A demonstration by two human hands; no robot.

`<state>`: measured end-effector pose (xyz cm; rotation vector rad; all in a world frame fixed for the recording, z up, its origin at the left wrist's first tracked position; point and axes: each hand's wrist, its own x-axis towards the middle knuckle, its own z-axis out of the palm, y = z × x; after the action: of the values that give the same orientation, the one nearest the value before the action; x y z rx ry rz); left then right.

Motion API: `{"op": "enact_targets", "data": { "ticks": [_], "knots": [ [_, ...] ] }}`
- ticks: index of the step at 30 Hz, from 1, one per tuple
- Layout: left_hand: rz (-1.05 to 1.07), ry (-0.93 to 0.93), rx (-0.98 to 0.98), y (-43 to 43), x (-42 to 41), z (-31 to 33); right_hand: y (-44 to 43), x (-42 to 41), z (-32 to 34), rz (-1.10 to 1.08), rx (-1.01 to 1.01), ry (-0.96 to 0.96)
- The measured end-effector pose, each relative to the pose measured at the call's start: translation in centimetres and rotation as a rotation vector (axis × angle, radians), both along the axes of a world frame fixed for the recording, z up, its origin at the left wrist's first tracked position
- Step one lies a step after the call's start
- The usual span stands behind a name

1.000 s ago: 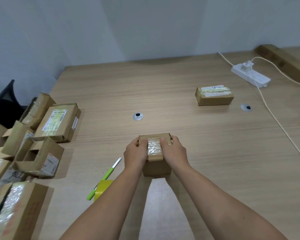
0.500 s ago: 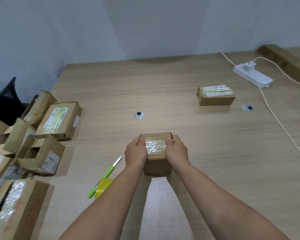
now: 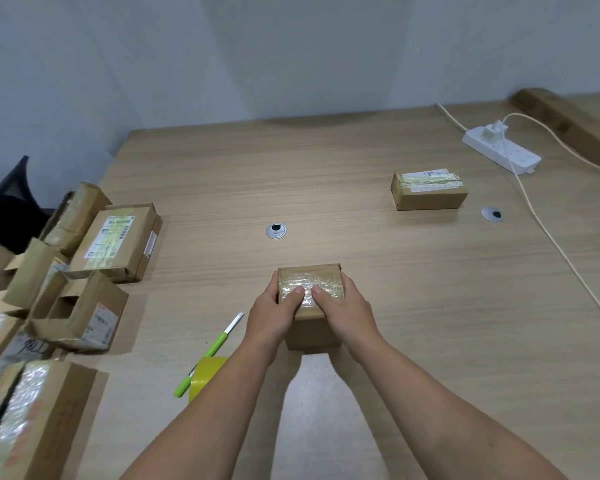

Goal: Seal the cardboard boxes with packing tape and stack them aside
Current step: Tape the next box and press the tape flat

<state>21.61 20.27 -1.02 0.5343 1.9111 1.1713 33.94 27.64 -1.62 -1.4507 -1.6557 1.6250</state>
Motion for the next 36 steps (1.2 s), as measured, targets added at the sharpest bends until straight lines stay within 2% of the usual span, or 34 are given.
{"op": "enact_targets", "data": {
  "ticks": [9, 14, 19, 24, 29, 31, 32, 34, 36],
  "knots": [
    [0.013, -0.098, 0.032, 0.4, -0.8, -1.1, 0.4, -0.1, -0.1, 0.033, 0.007, -0.052],
    [0.027, -0.126, 0.029, 0.5, -1.2, -2.4, 0.6, -0.1, -0.8, 0.015, -0.027, 0.012],
    [0.081, -0.159, 0.098, 0.1, -0.6, -0.4, 0.9, 0.6, -0.2, -0.083, -0.181, 0.119],
    [0.21, -0.24, 0.153, -0.3, -1.7, 0.4, 1.4, 1.9, -1.2, -0.158, -0.208, 0.013],
    [0.25, -0.361, 0.193, -1.0, -1.9, 0.0, 1.7, 2.9, -2.1, -0.181, -0.413, 0.034],
    [0.282, -0.323, 0.144, -1.2, -1.8, -0.6, 1.8, 3.1, -1.9, -0.171, -0.475, 0.111],
    [0.263, -0.236, 0.096, -1.1, -1.9, -1.1, 1.9, 3.2, -2.0, -0.161, -0.458, 0.13],
    [0.243, 0.012, -0.011, -1.2, -1.7, -1.6, 1.7, 3.2, -2.0, -0.173, -0.345, 0.098],
    [0.254, 0.135, -0.053, -1.3, -1.3, -1.7, 1.6, 3.1, -1.7, -0.165, -0.216, -0.002]
  ]
}}
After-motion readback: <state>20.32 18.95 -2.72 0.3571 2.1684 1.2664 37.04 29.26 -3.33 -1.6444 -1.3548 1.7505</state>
